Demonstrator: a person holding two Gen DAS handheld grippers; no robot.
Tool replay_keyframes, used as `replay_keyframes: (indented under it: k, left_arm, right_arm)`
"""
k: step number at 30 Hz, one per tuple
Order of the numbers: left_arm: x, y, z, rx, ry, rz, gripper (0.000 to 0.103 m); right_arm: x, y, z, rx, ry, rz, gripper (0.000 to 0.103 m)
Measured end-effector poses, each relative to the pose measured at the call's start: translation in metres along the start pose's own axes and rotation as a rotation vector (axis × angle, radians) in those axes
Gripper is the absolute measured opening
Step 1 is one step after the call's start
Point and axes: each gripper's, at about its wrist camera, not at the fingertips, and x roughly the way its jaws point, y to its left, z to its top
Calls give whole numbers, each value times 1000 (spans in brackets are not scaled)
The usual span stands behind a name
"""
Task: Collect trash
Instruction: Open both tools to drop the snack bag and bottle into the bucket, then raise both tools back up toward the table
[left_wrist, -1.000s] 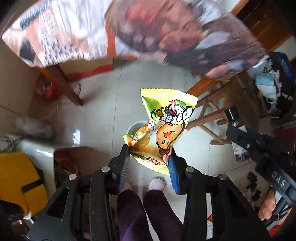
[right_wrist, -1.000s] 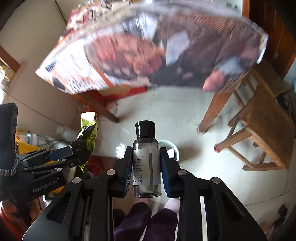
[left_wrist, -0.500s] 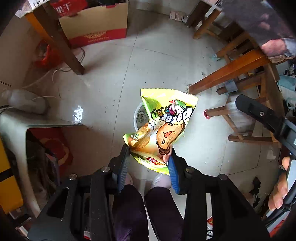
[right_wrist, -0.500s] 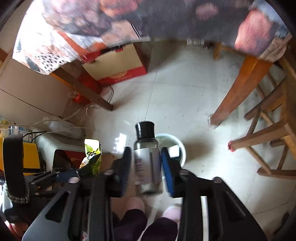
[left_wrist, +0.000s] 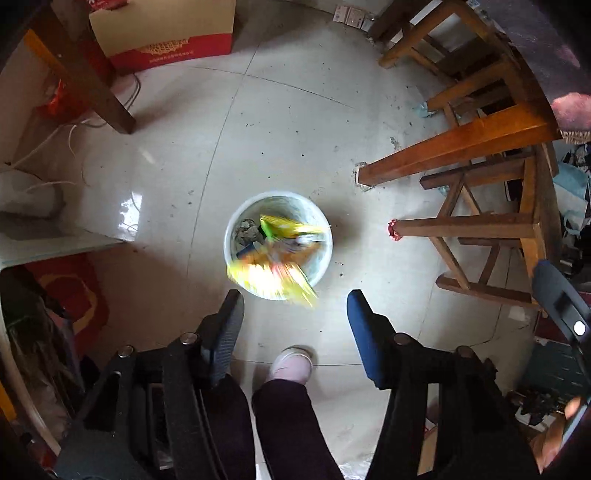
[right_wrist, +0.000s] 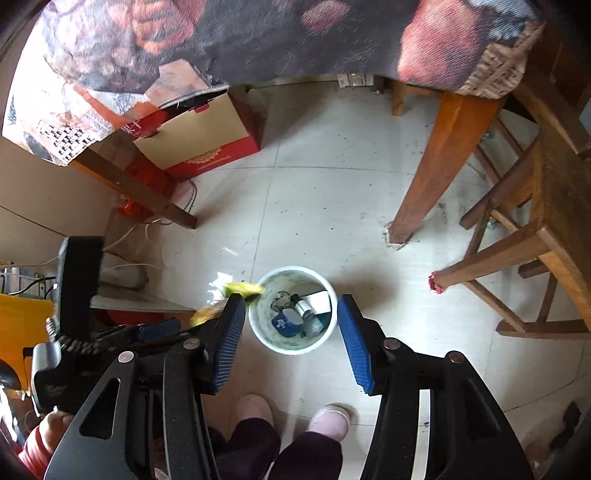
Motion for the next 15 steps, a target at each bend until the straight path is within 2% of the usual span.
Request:
replay_keyframes:
  k: [4,9,15]
  left_arm:
    - [-9,-3,-3,11,-1,8,57]
    - [-48,-10,-10,36,-30,18,57]
    - [-133,-22,-14,72,-98,21,57]
  right_arm:
    - [-13,4,0,3,-23,-6,48]
    - [-37,16,4,8,-38,0,48]
    - [-99,41,15,9,-84,10,48]
